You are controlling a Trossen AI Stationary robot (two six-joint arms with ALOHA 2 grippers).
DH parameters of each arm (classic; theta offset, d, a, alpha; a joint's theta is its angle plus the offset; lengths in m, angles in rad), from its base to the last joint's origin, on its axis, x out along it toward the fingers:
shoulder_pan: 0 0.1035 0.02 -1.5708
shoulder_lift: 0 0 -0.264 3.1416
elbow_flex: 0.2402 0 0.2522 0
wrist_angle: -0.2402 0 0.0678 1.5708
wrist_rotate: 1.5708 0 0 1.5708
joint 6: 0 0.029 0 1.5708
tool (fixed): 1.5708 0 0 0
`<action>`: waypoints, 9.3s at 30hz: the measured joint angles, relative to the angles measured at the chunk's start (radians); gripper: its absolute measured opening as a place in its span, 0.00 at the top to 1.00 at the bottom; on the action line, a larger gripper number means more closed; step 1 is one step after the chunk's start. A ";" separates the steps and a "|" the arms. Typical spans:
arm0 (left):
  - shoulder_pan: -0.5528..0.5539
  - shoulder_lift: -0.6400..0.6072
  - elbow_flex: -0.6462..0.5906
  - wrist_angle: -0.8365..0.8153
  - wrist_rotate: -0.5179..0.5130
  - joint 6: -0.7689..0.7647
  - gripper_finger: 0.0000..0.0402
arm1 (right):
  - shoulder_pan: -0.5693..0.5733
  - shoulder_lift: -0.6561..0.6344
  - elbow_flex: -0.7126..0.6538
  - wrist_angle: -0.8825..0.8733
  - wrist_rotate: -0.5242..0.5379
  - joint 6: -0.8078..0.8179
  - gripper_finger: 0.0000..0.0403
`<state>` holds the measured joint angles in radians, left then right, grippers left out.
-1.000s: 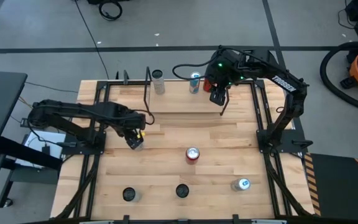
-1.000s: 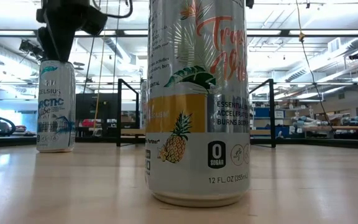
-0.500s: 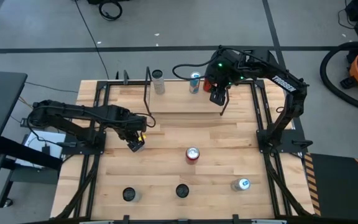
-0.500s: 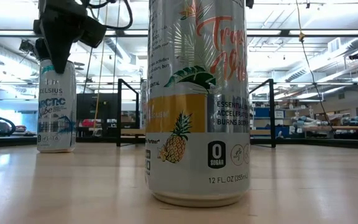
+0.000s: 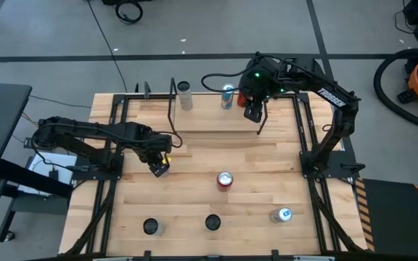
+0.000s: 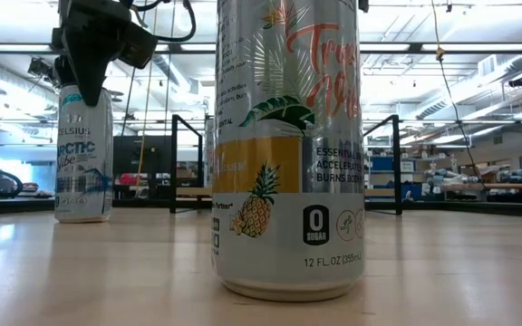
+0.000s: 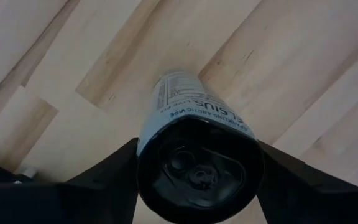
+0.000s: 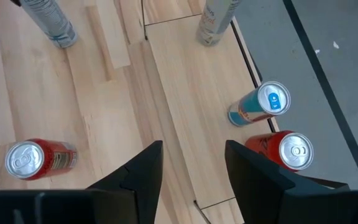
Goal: Place canned beverage on shelf
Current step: Put the top white blue soda can on the shelf
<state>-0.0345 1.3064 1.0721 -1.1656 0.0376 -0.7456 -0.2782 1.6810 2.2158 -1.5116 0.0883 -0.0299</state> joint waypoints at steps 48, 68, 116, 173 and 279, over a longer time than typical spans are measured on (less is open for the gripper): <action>0.583 0.607 1.012 -0.113 0.066 0.472 0.34 | -0.053 0.000 0.000 0.038 -0.003 -0.023 0.55; 0.580 0.727 1.012 -0.078 0.072 0.499 0.34 | -0.053 0.000 0.000 0.041 -0.003 -0.016 0.55; 0.574 0.709 1.285 -0.209 0.132 0.590 0.24 | -0.053 0.001 0.000 0.092 -0.013 -0.016 0.55; 0.508 0.360 1.253 -0.406 0.078 0.711 0.24 | -0.100 0.084 -0.662 1.130 -0.111 -0.256 0.27; 0.508 0.361 1.253 -0.406 0.060 0.758 0.24 | -0.346 0.086 -0.868 1.414 -0.319 -0.253 0.35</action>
<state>0.4736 1.6676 2.3253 -1.5711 0.0978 0.0126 -0.6243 1.7672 1.3479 -0.0979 -0.2302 -0.2832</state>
